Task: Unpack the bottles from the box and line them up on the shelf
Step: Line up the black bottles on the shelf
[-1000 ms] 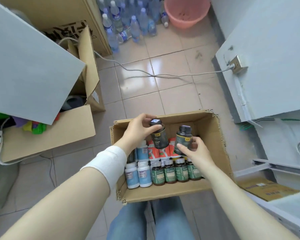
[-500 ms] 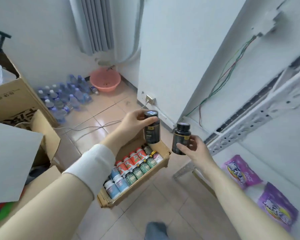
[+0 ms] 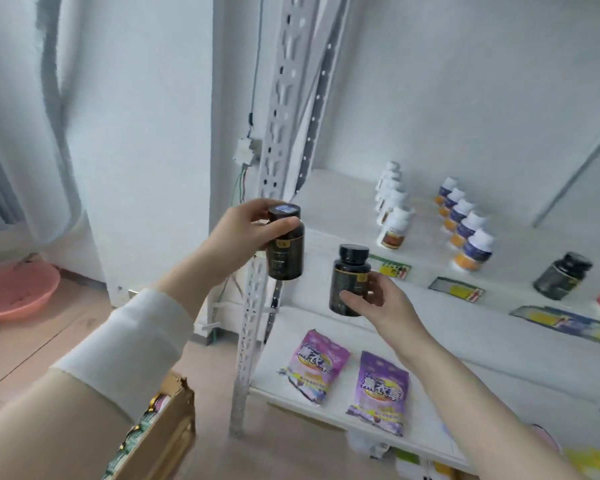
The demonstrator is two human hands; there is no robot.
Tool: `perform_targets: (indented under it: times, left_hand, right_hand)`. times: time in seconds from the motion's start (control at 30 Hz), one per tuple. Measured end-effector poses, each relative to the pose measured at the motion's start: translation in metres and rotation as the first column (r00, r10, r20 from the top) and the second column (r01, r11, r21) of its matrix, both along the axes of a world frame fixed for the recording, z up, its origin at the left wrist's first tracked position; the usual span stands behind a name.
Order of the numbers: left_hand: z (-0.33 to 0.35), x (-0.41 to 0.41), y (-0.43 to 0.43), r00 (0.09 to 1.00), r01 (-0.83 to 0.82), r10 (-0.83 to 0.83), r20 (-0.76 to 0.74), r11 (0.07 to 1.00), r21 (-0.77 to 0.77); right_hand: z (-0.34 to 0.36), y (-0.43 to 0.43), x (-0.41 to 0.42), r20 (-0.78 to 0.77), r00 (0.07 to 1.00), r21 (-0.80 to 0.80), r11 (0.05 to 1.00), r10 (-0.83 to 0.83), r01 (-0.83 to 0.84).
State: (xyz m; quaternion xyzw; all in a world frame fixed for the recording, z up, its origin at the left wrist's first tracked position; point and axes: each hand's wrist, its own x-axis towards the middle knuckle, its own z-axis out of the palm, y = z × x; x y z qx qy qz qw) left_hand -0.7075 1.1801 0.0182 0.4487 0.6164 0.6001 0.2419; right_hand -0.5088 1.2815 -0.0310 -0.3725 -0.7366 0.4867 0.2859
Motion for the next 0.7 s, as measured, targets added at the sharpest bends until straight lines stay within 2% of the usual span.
perform_targets:
  times: [0.4,0.7]
  left_hand:
    - [0.076,0.217,0.166,0.968,0.105,-0.099,-0.233,0.994,0.016]
    - [0.096,0.289,0.313,0.929,0.202,-0.198,-0.311,0.979,-0.02]
  right_hand:
    - [0.079,0.113,0.241,-0.105,0.979,0.101,0.977,-0.175,0.186]
    - [0.122,0.228,0.311,-0.045,0.959,0.13,0.951,-0.278,0.282]
